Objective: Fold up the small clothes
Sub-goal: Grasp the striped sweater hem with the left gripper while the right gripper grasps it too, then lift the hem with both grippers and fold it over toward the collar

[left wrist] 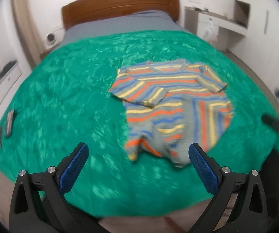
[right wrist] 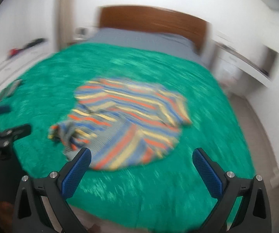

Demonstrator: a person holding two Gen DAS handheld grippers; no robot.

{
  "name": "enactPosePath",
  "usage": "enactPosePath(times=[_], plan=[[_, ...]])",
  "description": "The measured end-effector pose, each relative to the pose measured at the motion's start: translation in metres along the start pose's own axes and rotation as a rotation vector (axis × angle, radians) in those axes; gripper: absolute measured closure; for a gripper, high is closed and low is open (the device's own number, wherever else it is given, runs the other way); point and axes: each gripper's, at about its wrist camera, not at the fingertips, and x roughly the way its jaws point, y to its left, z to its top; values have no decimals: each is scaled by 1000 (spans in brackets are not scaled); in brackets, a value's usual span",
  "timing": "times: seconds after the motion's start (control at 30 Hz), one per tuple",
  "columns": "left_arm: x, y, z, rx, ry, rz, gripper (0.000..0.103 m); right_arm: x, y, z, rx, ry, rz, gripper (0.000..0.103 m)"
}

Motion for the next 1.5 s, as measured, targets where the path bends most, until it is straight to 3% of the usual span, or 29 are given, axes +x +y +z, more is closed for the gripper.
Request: enactPosePath(times=[0.07,0.13,0.2,0.27,0.37,0.4,0.43,0.47,0.5,0.6,0.7,0.8,0.87,0.93,1.03,1.1,1.13,1.17,1.2,1.27,1.37,1.43,1.47,1.5], plan=[[37,20,-3,40,48,-20,1,34,-10,5,-47,-1,121,0],[68,31,-5,61,99,-56,1,90,-22,13,-76,76,206,1],[98,35,-8,64,151,-90,4,132,-24,20,-115,146,227,9],[120,33,-10,59,193,-106,17,175,-20,27,-156,231,287,30],[134,24,-10,66,220,-163,31,221,-7,34,-199,319,329,33],[135,20,-10,71,217,-173,52,234,-3,34,-205,338,346,34],[135,15,-11,81,214,-188,70,247,0,33,-197,368,390,49],[134,11,-12,93,220,-215,98,253,3,31,-195,390,422,82],[130,9,-12,102,212,-219,98,257,6,29,-200,404,438,93],[95,11,-17,159,112,-244,98,225,0,27,-235,322,447,94],[55,16,-28,217,55,-283,98,152,-30,16,-224,225,496,94],[23,17,-52,300,38,-275,98,75,-54,-14,-254,165,515,94],[14,13,-79,373,81,-247,95,37,-69,-49,-279,178,494,94],[23,13,-103,425,163,-201,91,25,-80,-92,-287,252,427,93],[41,34,-132,378,288,-132,91,36,-101,-146,-211,399,290,78],[44,51,-131,264,302,-144,78,39,-120,-165,-127,444,256,64],[43,59,-130,184,294,-166,72,38,-133,-172,-38,442,250,51],[43,63,-127,123,282,-183,57,37,-140,-173,33,427,258,45],[44,64,-123,83,271,-191,39,34,-146,-172,109,403,281,44],[54,56,-116,37,256,-182,29,36,-155,-171,279,345,374,43],[80,26,-112,54,304,-179,31,66,-146,-173,416,368,443,43],[93,8,-114,80,333,-181,53,88,-126,-174,422,418,486,45],[96,1,-115,96,343,-180,86,96,-117,-176,416,451,512,65],[97,-2,-115,104,351,-181,98,104,-108,-177,396,486,530,84]])
